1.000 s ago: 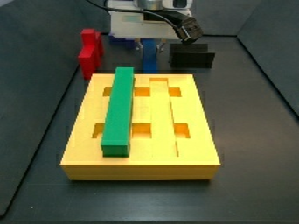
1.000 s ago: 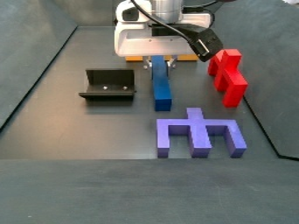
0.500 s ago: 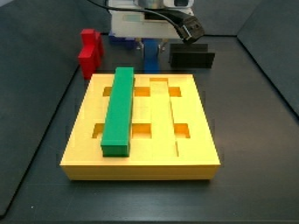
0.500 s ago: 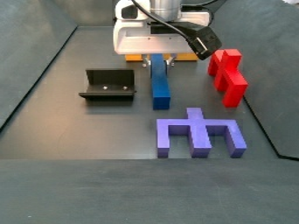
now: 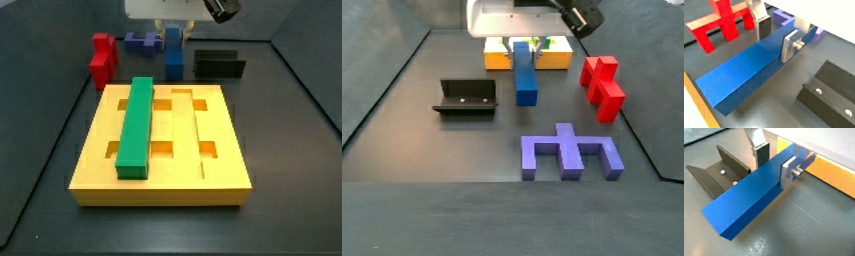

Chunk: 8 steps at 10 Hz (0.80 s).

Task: Pick up the blue object. Move up. Move to above the board. Insert the blue object.
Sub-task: Move to above the board.

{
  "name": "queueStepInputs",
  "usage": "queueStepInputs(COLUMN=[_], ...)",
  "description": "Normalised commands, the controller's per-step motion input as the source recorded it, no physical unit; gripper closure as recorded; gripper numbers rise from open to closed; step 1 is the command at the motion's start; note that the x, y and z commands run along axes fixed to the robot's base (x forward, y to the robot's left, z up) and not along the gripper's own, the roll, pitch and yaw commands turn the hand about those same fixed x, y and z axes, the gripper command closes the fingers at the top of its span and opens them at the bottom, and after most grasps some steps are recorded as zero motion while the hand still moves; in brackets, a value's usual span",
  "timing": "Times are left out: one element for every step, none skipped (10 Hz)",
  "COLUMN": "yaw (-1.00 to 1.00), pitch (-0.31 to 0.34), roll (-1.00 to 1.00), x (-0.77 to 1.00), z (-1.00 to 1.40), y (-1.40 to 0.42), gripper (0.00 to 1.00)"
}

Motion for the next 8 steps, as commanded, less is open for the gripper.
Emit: queueStepInputs(yaw=[-0.01,-0.01,-0.01,0.00,0.00,0.00,0.00,0.00], pitch=[0.037,0.044,0.027,0.061,0.071,0.062,0.058,0.059], roll=[0.00,0.01,0.01,0.01,0.01,0.01,0.01,0.01], x=[0.01,-0.01,0.01,0.04,0.04,0.03,0.04,0.04], z=[1.40,1.40,1.40,1.40,1.40,0.87,0.51,0.31], y=[0.00,0.00,0.00,0.00,0.00,0.00,0.00,0.00], gripper=[1.00,1.00,1.00,1.00,1.00,1.00,1.00,1.00])
